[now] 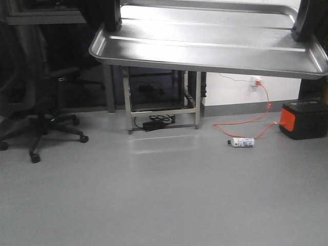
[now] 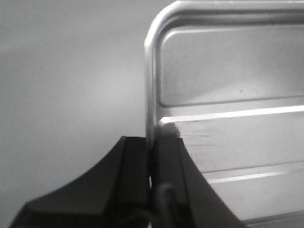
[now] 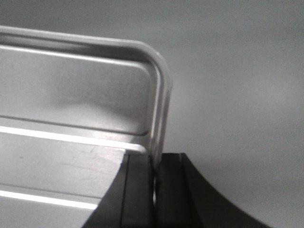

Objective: Grab silver tray and place in blue box
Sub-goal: 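Hold the tray with both grippers while the base drives to the bins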

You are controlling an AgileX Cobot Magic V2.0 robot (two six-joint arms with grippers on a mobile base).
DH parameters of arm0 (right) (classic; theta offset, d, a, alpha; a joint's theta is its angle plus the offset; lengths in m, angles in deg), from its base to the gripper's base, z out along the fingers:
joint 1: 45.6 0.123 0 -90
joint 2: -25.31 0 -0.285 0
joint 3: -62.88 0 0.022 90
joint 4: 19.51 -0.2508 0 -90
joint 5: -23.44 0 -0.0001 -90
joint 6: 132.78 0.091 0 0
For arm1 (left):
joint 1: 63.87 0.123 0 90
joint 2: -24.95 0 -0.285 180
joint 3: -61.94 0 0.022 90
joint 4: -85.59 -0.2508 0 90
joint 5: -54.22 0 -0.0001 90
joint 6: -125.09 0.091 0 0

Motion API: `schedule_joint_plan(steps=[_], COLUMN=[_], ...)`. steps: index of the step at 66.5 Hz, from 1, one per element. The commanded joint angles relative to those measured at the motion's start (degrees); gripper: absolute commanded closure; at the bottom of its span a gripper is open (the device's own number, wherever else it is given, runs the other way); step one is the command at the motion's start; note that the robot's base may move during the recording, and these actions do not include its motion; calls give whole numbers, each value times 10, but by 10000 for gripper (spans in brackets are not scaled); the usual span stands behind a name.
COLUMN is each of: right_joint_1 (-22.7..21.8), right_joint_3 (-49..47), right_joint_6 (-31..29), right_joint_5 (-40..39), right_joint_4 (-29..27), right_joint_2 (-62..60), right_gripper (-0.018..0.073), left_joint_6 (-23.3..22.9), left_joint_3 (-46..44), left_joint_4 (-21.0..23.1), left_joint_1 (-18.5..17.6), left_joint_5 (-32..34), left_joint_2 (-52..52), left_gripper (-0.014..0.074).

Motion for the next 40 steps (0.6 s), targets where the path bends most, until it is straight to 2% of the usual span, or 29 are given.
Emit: schedule_joint_plan(steps=[1, 40], right_joint_1=[-2, -2], right_joint_3=[-21, -21], right_joint_6=[-9, -9], right_joint_5=[-29, -29], right_joint_4=[15, 15], right_joint_2=[-20, -20], right_gripper=[501, 501], left_joint_6=[7, 7], left_joint_3=[-15, -15], left_joint_4=[-11, -11], left_joint_1=[-1, -1], left_joint_5=[-22, -21], left_joint_2=[25, 25], left_gripper=[701, 701])
